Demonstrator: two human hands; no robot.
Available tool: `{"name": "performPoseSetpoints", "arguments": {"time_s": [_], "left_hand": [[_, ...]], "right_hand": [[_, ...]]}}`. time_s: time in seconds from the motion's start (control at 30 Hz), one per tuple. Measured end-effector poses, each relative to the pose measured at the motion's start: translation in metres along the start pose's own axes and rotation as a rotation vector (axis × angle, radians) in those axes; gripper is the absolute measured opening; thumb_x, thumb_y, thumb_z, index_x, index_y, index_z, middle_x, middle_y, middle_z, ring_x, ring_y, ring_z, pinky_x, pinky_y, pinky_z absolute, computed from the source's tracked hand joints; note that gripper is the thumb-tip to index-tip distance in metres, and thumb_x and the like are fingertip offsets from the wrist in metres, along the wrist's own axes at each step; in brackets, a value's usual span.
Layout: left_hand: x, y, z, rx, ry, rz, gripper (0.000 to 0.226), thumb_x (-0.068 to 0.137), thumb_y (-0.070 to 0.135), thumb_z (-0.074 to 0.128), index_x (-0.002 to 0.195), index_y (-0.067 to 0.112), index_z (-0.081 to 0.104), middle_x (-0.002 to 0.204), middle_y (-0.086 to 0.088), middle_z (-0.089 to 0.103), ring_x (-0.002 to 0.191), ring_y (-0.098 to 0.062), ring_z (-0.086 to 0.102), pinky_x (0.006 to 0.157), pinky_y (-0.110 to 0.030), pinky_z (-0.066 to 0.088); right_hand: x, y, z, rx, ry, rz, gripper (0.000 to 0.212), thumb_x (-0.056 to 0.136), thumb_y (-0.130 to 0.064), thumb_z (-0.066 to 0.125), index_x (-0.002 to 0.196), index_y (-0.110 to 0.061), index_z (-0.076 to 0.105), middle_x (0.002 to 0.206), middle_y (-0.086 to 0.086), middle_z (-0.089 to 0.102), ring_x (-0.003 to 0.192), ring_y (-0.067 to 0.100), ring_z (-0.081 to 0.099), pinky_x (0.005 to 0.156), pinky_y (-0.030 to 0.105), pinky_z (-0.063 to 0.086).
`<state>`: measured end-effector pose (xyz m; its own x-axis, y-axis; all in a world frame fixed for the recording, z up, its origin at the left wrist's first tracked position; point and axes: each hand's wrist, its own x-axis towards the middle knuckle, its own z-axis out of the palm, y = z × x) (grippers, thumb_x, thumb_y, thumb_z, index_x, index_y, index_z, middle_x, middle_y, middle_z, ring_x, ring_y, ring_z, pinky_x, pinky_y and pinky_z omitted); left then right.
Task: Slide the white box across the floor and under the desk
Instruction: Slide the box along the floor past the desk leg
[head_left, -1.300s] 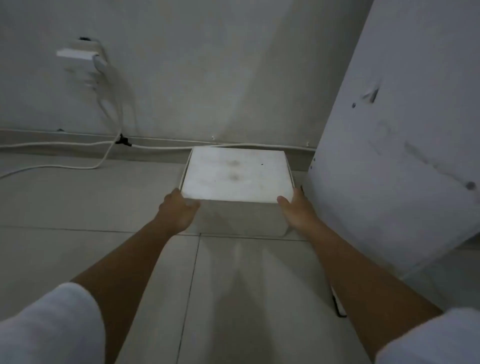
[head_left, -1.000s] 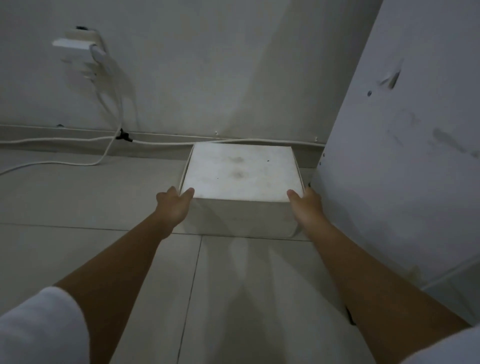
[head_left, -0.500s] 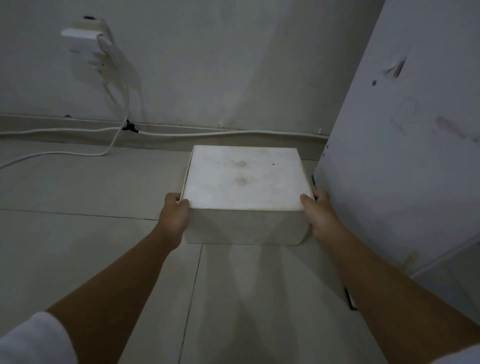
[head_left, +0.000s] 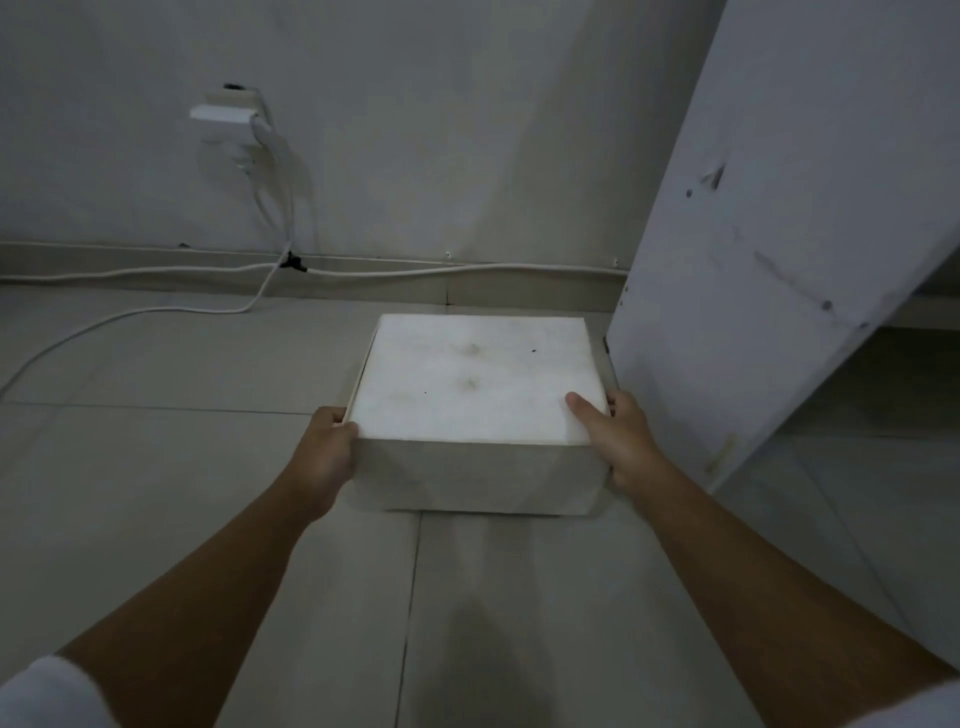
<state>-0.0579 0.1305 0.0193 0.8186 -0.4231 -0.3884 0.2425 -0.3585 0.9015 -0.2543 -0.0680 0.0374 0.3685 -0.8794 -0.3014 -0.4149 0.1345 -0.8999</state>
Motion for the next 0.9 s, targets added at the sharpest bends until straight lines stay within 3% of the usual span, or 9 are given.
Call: {"name": "performPoseSetpoints", "arguments": {"time_s": [0.17, 0.27, 0.37, 0.43, 0.5, 0.6, 0.67, 0.73, 0.9], "left_hand": [[-0.038, 0.0, -0.032, -0.008, -0.106, -0.011, 0.028, 0.097, 0.003, 0.034, 0.123, 0.003, 0.043, 0.122, -0.015, 0.045, 0.107, -0.031, 0.047, 0.089, -0.041, 0.042], [-0.057, 0.001, -0.045, 0.033, -0.167, -0.037, 0.013, 0.096, 0.001, 0.036, 0.103, 0.005, 0.046, 0.113, -0.013, 0.047, 0.1, -0.031, 0.049, 0.084, -0.041, 0.043], [-0.075, 0.006, -0.052, 0.09, -0.233, -0.069, 0.013, 0.095, 0.0, 0.036, 0.091, 0.007, 0.046, 0.096, -0.009, 0.049, 0.094, -0.032, 0.05, 0.08, -0.044, 0.045], [-0.082, 0.008, -0.054, 0.128, -0.282, -0.084, 0.016, 0.094, -0.002, 0.035, 0.087, 0.008, 0.045, 0.094, -0.008, 0.049, 0.091, -0.031, 0.051, 0.083, -0.046, 0.044], [-0.088, 0.007, -0.054, 0.158, -0.314, -0.099, 0.019, 0.093, -0.004, 0.034, 0.083, 0.008, 0.045, 0.097, -0.013, 0.047, 0.083, -0.029, 0.05, 0.075, -0.048, 0.045], [-0.098, 0.007, -0.05, 0.208, -0.288, -0.124, 0.015, 0.088, -0.006, 0.036, 0.094, 0.003, 0.046, 0.106, -0.017, 0.043, 0.086, -0.032, 0.045, 0.064, -0.045, 0.046], [-0.11, 0.006, -0.042, 0.209, -0.26, -0.173, 0.02, 0.089, 0.002, 0.039, 0.109, 0.001, 0.042, 0.103, -0.013, 0.045, 0.085, -0.033, 0.045, 0.069, -0.05, 0.046], [-0.121, 0.007, -0.03, 0.225, -0.254, -0.194, 0.029, 0.093, 0.016, 0.042, 0.119, 0.003, 0.043, 0.1, -0.011, 0.049, 0.086, -0.034, 0.048, 0.074, -0.054, 0.046], [-0.146, -0.001, 0.005, 0.263, -0.273, -0.197, 0.069, 0.088, 0.054, 0.051, 0.138, 0.007, 0.046, 0.131, -0.016, 0.056, 0.1, -0.035, 0.057, 0.072, -0.047, 0.054]], "right_hand": [[-0.052, 0.005, -0.009, 0.038, -0.039, 0.082, 0.078, 0.081, -0.044, 0.065, 0.138, -0.005, 0.027, 0.143, 0.012, 0.043, 0.121, 0.027, 0.05, 0.103, 0.04, 0.043], [-0.081, 0.012, -0.015, 0.034, -0.024, 0.094, 0.092, 0.078, -0.044, 0.069, 0.143, -0.002, 0.018, 0.146, 0.011, 0.039, 0.131, 0.028, 0.045, 0.105, 0.036, 0.04], [-0.108, 0.023, -0.022, 0.018, 0.004, 0.085, 0.095, 0.072, -0.043, 0.075, 0.14, -0.002, 0.023, 0.141, 0.009, 0.043, 0.129, 0.026, 0.047, 0.105, 0.035, 0.041], [-0.12, 0.029, -0.027, 0.021, 0.01, 0.069, 0.091, 0.067, -0.04, 0.08, 0.137, -0.004, 0.033, 0.131, 0.004, 0.049, 0.125, 0.025, 0.05, 0.103, 0.034, 0.043], [-0.127, 0.036, -0.032, 0.01, 0.003, 0.058, 0.094, 0.058, -0.041, 0.085, 0.135, -0.007, 0.042, 0.134, 0.003, 0.053, 0.122, 0.023, 0.054, 0.106, 0.038, 0.044], [-0.13, 0.051, -0.046, -0.014, -0.057, 0.029, 0.122, 0.035, -0.061, 0.087, 0.138, -0.013, 0.042, 0.138, 0.002, 0.051, 0.122, 0.022, 0.053, 0.105, 0.042, 0.046], [-0.133, 0.052, -0.057, -0.04, -0.077, 0.035, 0.14, 0.023, -0.07, 0.082, 0.142, -0.015, 0.034, 0.142, 0.006, 0.045, 0.127, 0.025, 0.049, 0.105, 0.045, 0.045], [-0.14, 0.047, -0.07, -0.069, -0.093, 0.058, 0.132, 0.033, -0.061, 0.081, 0.144, -0.014, 0.028, 0.143, 0.007, 0.04, 0.129, 0.027, 0.045, 0.106, 0.046, 0.043], [-0.15, 0.053, -0.115, -0.161, -0.121, 0.034, 0.109, 0.056, -0.048, 0.082, 0.144, -0.018, 0.025, 0.145, 0.005, 0.037, 0.128, 0.026, 0.044, 0.107, 0.045, 0.042]]}}
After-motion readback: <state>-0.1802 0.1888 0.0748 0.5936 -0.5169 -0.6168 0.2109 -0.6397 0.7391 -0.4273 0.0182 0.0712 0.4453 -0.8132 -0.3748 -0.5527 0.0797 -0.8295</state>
